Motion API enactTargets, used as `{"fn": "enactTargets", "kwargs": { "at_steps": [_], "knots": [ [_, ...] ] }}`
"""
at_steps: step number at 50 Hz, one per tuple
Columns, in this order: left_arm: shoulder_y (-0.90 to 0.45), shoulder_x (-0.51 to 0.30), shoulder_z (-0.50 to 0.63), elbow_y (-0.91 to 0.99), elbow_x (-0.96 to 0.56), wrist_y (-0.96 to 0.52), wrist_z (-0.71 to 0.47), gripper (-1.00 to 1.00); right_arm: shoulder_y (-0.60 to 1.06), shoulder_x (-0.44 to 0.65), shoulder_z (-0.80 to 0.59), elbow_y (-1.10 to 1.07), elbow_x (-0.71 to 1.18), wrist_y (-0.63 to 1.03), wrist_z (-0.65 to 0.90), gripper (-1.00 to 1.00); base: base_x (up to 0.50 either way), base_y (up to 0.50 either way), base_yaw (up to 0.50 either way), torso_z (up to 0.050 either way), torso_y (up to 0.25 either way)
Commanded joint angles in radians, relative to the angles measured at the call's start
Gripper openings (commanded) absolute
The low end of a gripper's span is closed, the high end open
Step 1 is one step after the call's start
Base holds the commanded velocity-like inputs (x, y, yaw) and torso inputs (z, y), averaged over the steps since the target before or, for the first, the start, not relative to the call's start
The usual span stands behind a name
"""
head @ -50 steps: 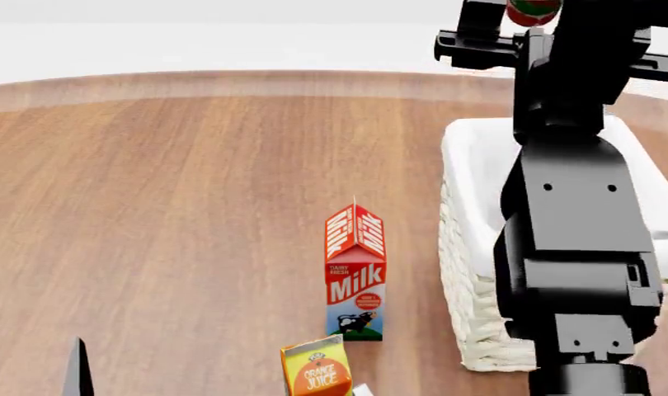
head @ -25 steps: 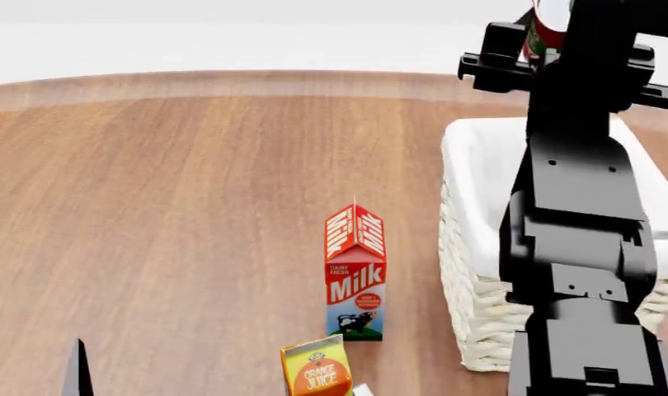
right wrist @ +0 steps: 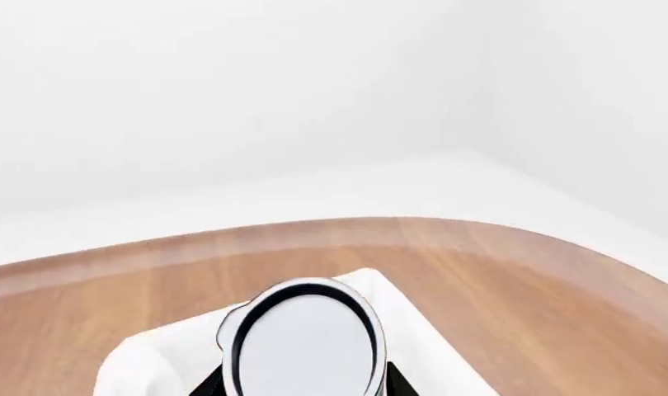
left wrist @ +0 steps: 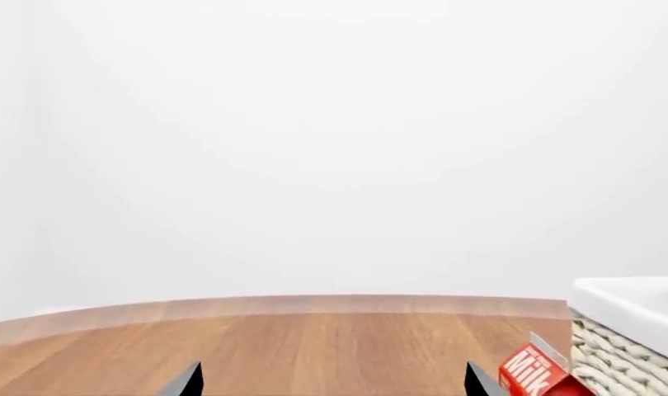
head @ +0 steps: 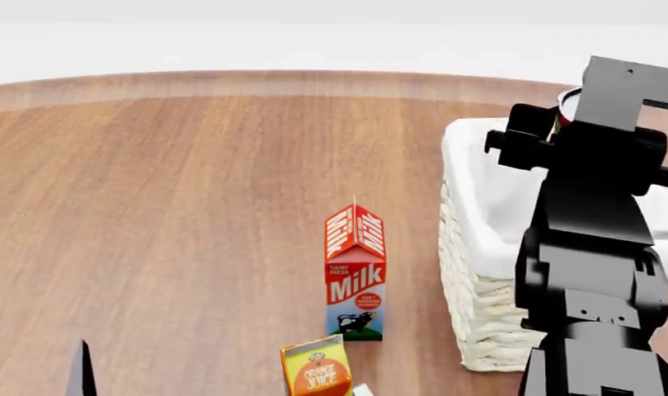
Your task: Pick up the tomato sauce, and put it in the basket.
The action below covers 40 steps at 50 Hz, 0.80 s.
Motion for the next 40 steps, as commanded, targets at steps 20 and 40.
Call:
{"fn": "enactTargets", "kwargs": {
  "at_steps": [20,40],
  "knots": [
    [-0.004,-0.006,0.013,-0.009,-0.007,0.001,-0.005,1.0,-0.073,0.0,-0.015,0.0,-0.033,0.093,-0.007,-1.0,0.0,0.0,0.0,0.0,0.0],
    [-0.007,-0.01,0.02,-0.012,-0.009,0.003,-0.01,1.0,-0.098,-0.001,0.001,0.0,-0.03,0.097,-0.01,-1.0,0.0,0.0,0.0,0.0,0.0]
  ]
}}
